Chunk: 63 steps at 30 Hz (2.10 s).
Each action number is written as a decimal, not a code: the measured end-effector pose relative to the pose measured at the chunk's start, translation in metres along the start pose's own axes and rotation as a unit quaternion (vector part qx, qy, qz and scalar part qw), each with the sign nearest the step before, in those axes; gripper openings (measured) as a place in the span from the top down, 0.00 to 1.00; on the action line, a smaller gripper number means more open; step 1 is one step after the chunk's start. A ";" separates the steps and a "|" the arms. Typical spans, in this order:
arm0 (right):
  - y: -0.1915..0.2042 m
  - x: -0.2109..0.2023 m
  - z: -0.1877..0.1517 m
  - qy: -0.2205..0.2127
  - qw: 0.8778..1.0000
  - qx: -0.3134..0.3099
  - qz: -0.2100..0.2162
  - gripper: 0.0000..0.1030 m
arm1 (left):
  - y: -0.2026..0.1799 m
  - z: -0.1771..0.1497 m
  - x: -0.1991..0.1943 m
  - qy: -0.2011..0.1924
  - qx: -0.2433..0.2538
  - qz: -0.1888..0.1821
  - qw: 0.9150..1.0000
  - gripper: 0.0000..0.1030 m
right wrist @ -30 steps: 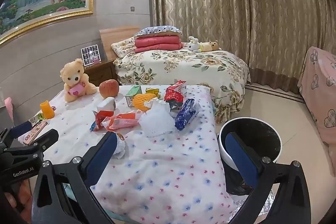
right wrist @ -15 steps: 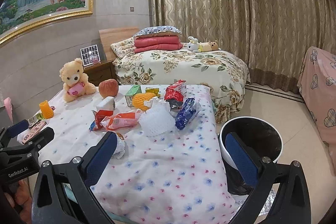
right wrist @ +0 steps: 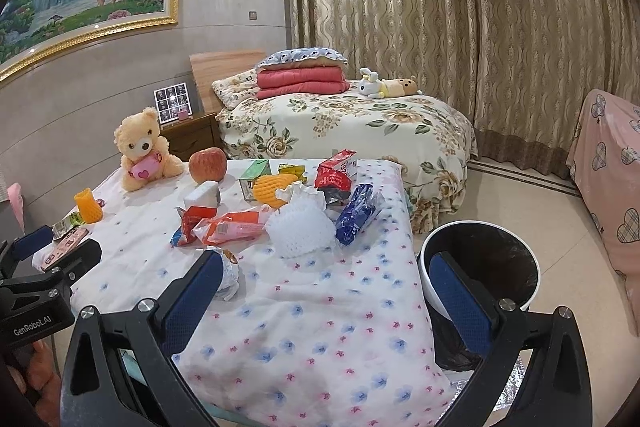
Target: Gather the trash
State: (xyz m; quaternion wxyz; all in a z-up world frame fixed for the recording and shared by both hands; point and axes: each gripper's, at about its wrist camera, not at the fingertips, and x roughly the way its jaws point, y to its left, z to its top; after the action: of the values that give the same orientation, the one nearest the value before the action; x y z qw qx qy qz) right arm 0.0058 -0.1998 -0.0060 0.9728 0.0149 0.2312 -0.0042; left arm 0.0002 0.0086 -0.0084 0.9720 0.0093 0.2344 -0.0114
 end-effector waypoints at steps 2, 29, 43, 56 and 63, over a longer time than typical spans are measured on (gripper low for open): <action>0.000 0.001 -0.001 0.000 1.000 0.000 0.001 0.00 | 0.000 0.000 0.000 0.000 0.001 0.001 1.000 0.00; 0.002 0.002 -0.007 0.001 1.000 0.000 0.008 0.00 | 0.001 0.000 0.000 -0.002 0.002 0.005 1.000 0.00; 0.003 0.001 -0.007 0.002 1.000 0.001 0.010 0.00 | 0.001 -0.001 0.001 0.000 -0.001 0.004 1.000 0.00; 0.005 0.003 -0.008 0.011 1.000 0.002 0.018 0.00 | 0.013 -0.005 0.008 0.011 -0.005 0.010 1.000 0.00; 0.003 0.013 -0.009 0.027 0.999 0.014 0.033 0.00 | 0.026 -0.013 0.022 0.033 -0.012 0.016 0.999 0.00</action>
State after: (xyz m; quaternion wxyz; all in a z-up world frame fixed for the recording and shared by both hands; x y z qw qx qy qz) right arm 0.0140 -0.1965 -0.0198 0.9655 0.0368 0.2564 0.0254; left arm 0.0146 0.0347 -0.0293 0.9637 0.0016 0.2667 0.0076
